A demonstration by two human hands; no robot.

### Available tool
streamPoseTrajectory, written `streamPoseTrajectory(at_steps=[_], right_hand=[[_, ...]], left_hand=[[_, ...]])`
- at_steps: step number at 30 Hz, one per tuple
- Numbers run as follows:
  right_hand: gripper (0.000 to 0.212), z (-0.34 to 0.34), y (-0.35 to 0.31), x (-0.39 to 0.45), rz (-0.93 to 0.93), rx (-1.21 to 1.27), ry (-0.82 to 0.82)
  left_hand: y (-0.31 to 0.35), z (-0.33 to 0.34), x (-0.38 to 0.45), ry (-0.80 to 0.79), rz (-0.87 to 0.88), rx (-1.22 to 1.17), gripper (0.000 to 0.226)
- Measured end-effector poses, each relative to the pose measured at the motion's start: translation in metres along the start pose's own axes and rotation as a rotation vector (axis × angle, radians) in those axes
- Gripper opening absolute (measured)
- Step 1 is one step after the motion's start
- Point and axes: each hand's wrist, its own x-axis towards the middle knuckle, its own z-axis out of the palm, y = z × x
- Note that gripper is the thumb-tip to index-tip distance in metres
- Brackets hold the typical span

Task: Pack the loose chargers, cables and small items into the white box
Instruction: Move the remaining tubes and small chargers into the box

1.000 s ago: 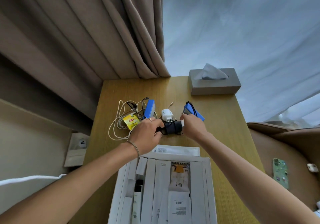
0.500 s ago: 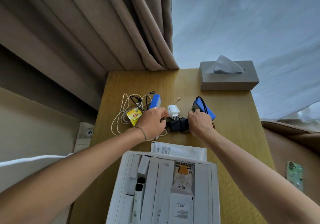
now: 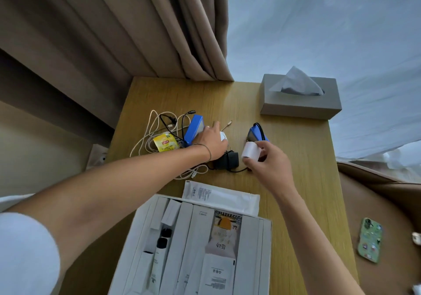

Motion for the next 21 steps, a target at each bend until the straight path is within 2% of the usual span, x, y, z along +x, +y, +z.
streamPoseTrajectory(at_steps=[4,7,10,13,17,21], right_hand=[[0.042,-0.008,0.002,-0.017,0.049,0.08,-0.006],[0.041,-0.011,-0.003,-0.032,0.039,0.135,-0.013],[0.037,-0.015,-0.01,-0.046,0.034,0.207,-0.021],[0.035,-0.02,-0.015,-0.06,0.031,0.255,-0.022],[0.035,-0.021,-0.024,-0.08,0.033,0.268,-0.036],[0.035,-0.02,-0.038,-0.106,0.101,0.5,-0.146]], left_hand=[[0.006,0.008,0.015,-0.046,-0.075,0.109,0.061],[0.011,0.009,0.021,-0.129,-0.128,0.121,0.071],[0.018,0.006,0.023,-0.143,-0.161,0.121,0.072],[0.019,0.001,0.019,-0.099,-0.14,0.115,0.068],[0.013,-0.005,0.006,0.036,-0.032,0.053,0.061],[0.01,-0.019,-0.017,0.102,0.081,-0.081,0.055]])
